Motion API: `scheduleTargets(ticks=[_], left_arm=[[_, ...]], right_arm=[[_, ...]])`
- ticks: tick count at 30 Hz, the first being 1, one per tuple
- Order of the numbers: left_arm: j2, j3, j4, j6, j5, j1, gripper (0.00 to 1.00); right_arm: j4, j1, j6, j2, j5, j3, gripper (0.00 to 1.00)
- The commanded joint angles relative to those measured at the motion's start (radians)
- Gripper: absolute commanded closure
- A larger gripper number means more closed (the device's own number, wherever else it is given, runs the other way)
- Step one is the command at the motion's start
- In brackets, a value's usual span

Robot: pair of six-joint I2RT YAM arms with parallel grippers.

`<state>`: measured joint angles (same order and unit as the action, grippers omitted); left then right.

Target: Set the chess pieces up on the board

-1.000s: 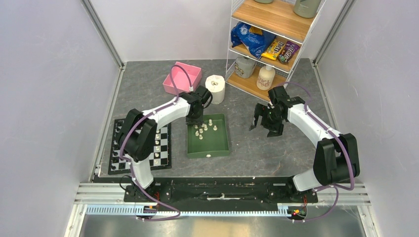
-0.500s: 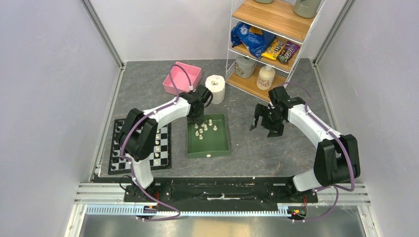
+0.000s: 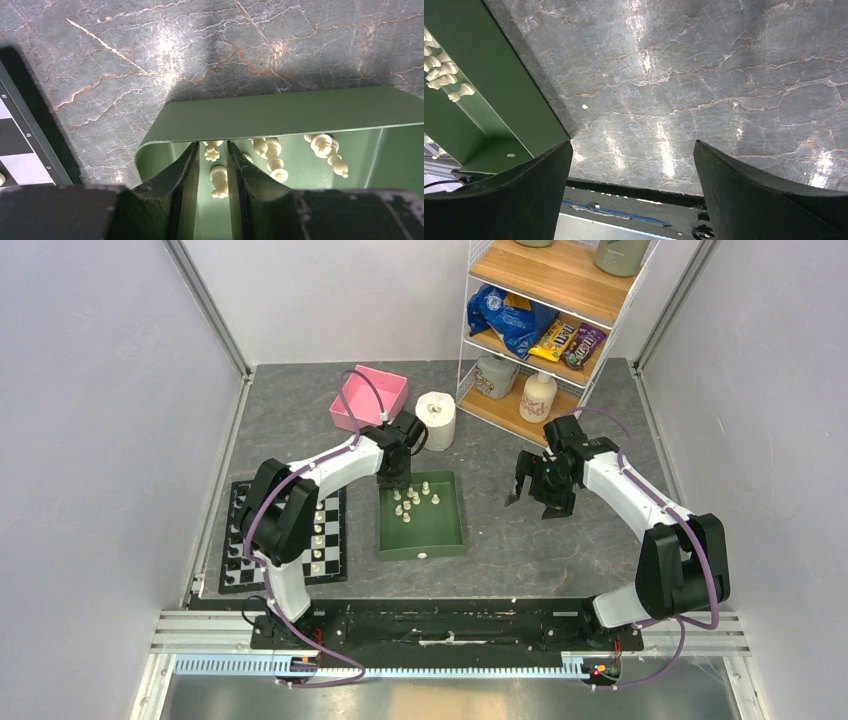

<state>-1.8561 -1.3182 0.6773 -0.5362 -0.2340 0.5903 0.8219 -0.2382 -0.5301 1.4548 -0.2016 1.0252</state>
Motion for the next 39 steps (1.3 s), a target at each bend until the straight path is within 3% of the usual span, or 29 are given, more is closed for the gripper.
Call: scheduleTargets(ticks=[1,27,39], left_arm=[[-0.020,0.008,-0.028,-0.029,-0.015,-0.006,0.67],[-0.011,0.016,-0.039,-0.031,-0.007,-0.007,0.73],[0.077,0.037,-0.052,-0.029,-0.006,-0.006,0.93]], right_arm=[[0.002,0.004,0.007,-0.030,0.011,0.000,0.01],[0.000,0.005,0.012,-0.027,0.014,-0.007,0.01],[-0.001,0.004,0.012,-0.028,0.011,-0.010,0.01]])
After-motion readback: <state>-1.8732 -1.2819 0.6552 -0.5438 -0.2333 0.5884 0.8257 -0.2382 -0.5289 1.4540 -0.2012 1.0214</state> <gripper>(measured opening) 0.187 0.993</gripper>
